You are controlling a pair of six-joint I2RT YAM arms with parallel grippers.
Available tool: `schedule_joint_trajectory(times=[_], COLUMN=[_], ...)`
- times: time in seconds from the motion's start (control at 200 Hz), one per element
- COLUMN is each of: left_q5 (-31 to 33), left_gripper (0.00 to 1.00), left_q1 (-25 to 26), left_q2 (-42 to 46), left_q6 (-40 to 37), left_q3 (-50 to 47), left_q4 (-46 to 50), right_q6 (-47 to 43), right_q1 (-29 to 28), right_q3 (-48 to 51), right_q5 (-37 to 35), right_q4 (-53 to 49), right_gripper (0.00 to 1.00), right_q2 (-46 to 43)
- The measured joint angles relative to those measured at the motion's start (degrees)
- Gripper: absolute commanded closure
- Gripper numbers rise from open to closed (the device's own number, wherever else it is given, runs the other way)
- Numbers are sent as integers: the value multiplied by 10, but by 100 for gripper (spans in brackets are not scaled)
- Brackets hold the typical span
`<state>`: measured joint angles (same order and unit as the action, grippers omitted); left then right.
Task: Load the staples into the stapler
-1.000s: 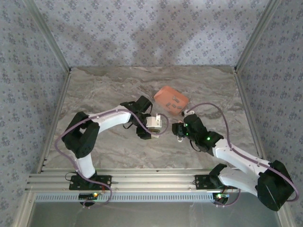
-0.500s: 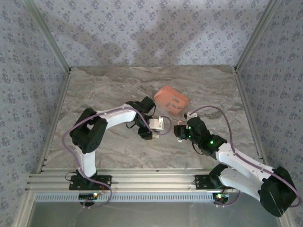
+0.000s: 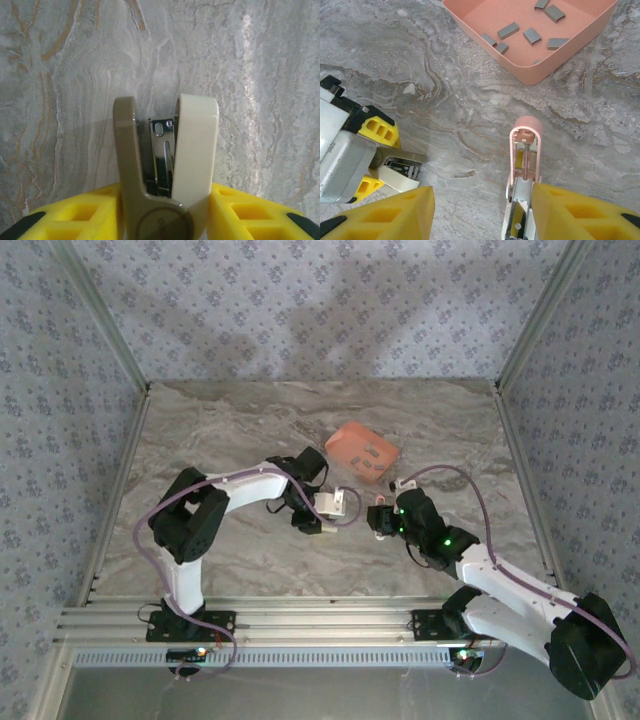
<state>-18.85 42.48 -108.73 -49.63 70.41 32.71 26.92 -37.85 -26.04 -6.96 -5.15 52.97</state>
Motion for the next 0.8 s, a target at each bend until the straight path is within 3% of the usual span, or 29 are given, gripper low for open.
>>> schedule_joint_trajectory(times=[0.24, 0.51, 0.8], left_q5=[-22, -44, -34], left_gripper=[61, 61, 61], left_q1=[-21, -34, -34], left_q2=[83, 184, 259], left_q6=[47, 131, 227], left_q3=[-82, -176, -264], left_q4=[-59, -164, -290], right_q6=[-13, -17, 93], right_q1=[3, 6, 36], right_q3=[0, -4, -16], right_q5=[39, 156, 316], right_q4=[37, 110, 251], right_gripper=[46, 41, 38], right_q2=[9, 89, 191])
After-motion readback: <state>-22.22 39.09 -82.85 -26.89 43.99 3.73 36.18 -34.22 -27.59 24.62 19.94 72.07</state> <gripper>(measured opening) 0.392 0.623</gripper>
